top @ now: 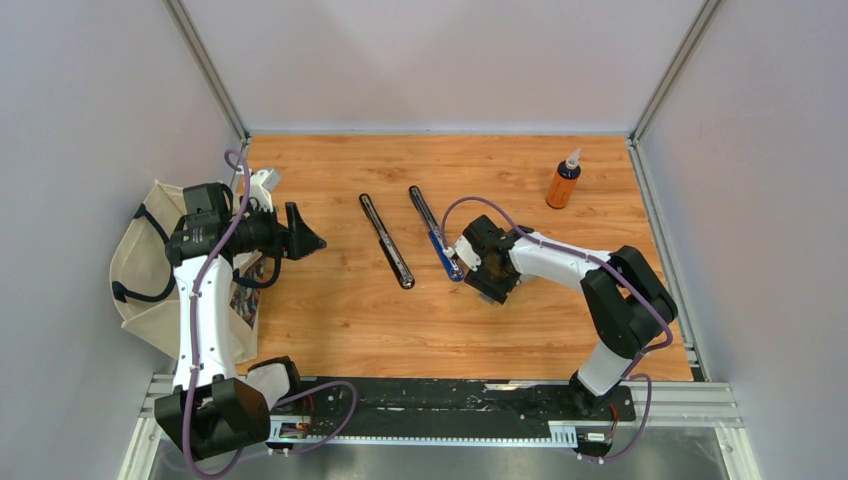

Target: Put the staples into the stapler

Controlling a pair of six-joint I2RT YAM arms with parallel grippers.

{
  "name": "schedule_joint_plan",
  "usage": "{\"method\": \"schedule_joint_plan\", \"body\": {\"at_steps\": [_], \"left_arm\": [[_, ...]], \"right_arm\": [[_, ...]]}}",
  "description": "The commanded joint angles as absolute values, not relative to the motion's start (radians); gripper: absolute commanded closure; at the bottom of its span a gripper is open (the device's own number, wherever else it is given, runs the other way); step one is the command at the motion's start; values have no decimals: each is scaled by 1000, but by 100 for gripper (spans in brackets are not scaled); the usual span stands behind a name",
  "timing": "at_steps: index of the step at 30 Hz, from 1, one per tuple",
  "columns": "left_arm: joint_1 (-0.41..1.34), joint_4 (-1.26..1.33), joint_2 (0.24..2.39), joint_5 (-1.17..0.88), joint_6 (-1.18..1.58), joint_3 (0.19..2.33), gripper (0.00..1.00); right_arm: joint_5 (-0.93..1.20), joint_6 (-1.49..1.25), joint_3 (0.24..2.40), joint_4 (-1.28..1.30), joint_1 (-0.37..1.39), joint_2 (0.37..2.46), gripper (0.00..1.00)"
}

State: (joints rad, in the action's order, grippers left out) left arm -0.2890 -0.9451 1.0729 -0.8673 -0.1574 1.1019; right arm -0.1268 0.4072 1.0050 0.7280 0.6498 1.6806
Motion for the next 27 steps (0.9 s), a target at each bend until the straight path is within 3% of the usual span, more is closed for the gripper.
{"method": "schedule_joint_plan", "body": {"at_steps": [1,9,27], "left_arm": [[-299,-927,1054,-900,-150,1100,10],[-299,-923,1052,-900,-147,1100,10],[-299,-923,1049,-900,-149,1097,10]], "right_arm": [[-176,388,1005,663,641,1694,43],[-216,368,1017,621,638,1704,43],[-84,417,1009,670,666,1646,44]]}}
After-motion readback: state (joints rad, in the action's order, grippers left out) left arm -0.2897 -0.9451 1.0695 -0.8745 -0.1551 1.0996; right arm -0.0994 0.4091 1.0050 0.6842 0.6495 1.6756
